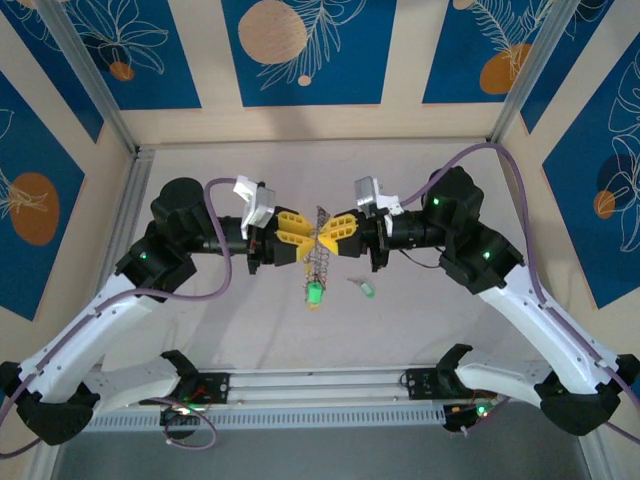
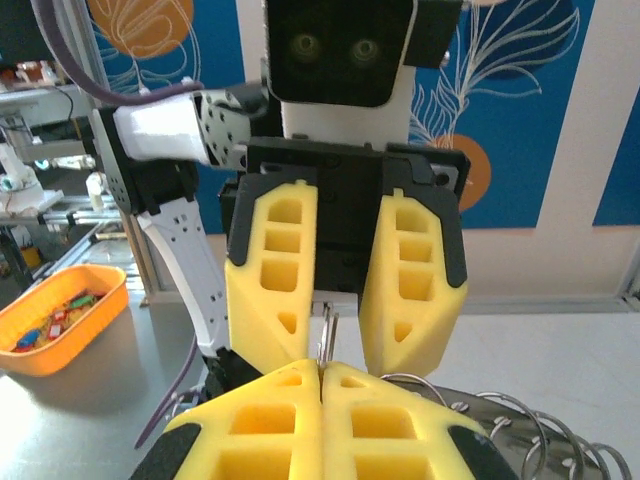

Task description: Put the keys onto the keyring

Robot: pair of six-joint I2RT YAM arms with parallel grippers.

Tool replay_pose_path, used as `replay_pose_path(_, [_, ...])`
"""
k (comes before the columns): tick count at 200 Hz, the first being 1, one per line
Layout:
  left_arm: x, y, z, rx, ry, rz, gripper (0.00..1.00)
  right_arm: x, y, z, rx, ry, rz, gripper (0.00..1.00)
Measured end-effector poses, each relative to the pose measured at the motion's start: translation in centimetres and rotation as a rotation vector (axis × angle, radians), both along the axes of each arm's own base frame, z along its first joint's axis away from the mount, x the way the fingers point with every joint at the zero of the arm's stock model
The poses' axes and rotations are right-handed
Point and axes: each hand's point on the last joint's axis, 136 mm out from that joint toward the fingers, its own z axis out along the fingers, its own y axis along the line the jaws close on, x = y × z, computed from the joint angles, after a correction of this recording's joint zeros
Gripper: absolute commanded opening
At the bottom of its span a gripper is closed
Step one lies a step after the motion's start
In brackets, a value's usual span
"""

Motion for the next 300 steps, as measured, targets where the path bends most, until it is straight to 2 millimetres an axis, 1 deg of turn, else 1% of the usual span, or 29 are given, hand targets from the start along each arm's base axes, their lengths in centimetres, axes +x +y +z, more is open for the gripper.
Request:
replay_pose_path(54, [-0.2, 0.7, 0.1, 0.047, -0.037, 0.027, 0.29, -0.5, -0.3, 1.5, -0.055, -0.032, 0.021, 0.0])
replay_pose_path(91, [-0.3, 0.7, 0.1, 0.045, -0.036, 0.022, 0.29, -0.4, 0.1, 0.5, -0.086, 0.002, 0.047, 0.0])
replay_pose_path(110, [-0.5, 0.7, 0.4, 0.034, -0.039, 0.009, 0.28, -0.4, 0.2, 0.4, -0.09, 0.008, 0.051, 0.0])
replay_pose_path(127, [-0.8, 0.6, 0.8, 0.018, -0.039, -0.008, 0.23, -0.5, 0.2, 0.4, -0.088, 0.009, 0.059, 0.0])
replay_pose_path(151, [-1.0, 0.6, 1.1, 0.008, -0.038, -0.019, 0.18, -0.6, 0.3, 0.3, -0.082, 0.009, 0.071, 0.0])
replay_pose_path(194, [-1.0, 0.5, 1.3, 0.0, -0.042, -0.027, 0.17, -0.8, 0.4, 0.6, -0.065, 0.006, 0.085, 0.0])
replay_pose_path(226, [-0.7, 0.2, 0.9, 0.006, -0.03, -0.035, 0.17, -0.7, 0.6, 0.3, -0.059, 0.019, 0.097, 0.0])
replay_pose_path(234, [-0.7, 0.1, 0.9, 0.006, -0.025, -0.036, 0.16, -0.7, 0.6, 0.2, -0.06, 0.025, 0.096, 0.0])
replay_pose_path(252, [-0.8, 0.1, 1.1, -0.002, -0.024, -0.047, 0.03, -0.6, 0.7, 0.3, -0.053, 0.025, 0.098, 0.0])
replay_pose_path(259, [-0.9, 0.1, 1.1, -0.004, -0.024, -0.049, 0.0, -0.6, 0.6, 0.3, -0.05, 0.024, 0.098, 0.0])
replay_pose_path(300, [-1.0, 0.0, 1.4, -0.015, -0.03, -0.059, 0.0, -0.7, 0.6, 0.7, -0.033, 0.015, 0.101, 0.0])
